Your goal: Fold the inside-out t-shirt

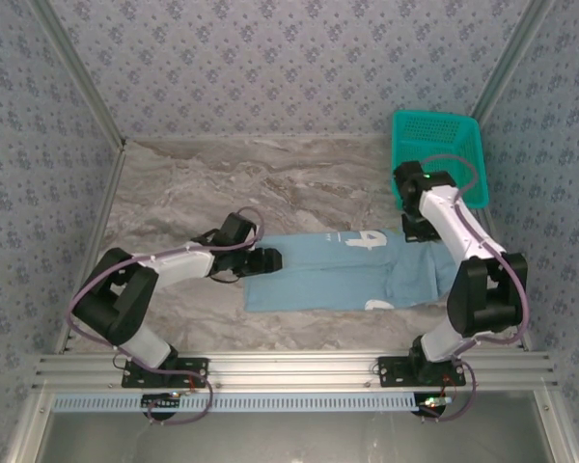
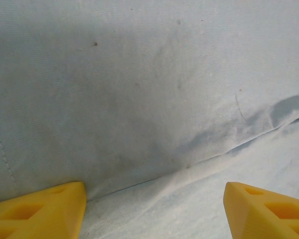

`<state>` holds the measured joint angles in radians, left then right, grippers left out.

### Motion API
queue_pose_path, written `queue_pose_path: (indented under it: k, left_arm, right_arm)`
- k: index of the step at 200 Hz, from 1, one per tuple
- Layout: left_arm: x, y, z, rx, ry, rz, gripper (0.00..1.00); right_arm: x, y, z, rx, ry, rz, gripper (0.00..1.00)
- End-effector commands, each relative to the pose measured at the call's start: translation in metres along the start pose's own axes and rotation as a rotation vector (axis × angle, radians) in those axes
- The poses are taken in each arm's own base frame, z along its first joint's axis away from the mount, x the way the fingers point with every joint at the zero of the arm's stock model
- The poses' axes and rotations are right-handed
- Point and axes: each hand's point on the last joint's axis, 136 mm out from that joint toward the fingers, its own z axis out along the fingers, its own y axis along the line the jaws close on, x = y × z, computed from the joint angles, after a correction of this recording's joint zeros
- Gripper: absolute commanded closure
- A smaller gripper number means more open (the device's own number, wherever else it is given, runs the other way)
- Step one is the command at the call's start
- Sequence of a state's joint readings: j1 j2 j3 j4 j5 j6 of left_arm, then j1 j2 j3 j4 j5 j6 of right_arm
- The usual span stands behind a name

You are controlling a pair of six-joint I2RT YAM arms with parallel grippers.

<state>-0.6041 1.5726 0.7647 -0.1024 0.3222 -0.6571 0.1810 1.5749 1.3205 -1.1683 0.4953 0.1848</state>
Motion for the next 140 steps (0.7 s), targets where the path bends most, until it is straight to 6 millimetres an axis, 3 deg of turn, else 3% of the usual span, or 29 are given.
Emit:
queue_pose_path:
  k: [1, 29, 72, 114, 140]
  left_arm:
    - [-0.015, -0.012, -0.009, 0.016, -0.032, 0.005, 0.26]
    - [-0.024, -0.013, -0.022, 0.015, -0.060, 0.036, 0.25]
    - [-0.033, 0.031, -0.044, -0.071, -0.133, -0.035, 0.25]
    - [-0.039, 0.077, -0.070, -0.185, -0.229, -0.103, 0.25]
    - [-0.041, 0.089, -0.082, -0.216, -0.266, -0.115, 0.25]
  right_arm:
    - [0.001, 0.022, -0.031, 0.036, -0.014, -0.073, 1.00]
    - [-0.005, 0.069, -0.068, 0.036, -0.056, -0.163, 1.00]
    - [-0.010, 0.149, -0.125, -0.026, -0.154, -0.292, 1.00]
    - [0.009, 0.250, -0.156, -0.220, -0.182, -0.415, 1.00]
    - [0.020, 0.278, -0.167, -0.264, -0.182, -0.479, 1.00]
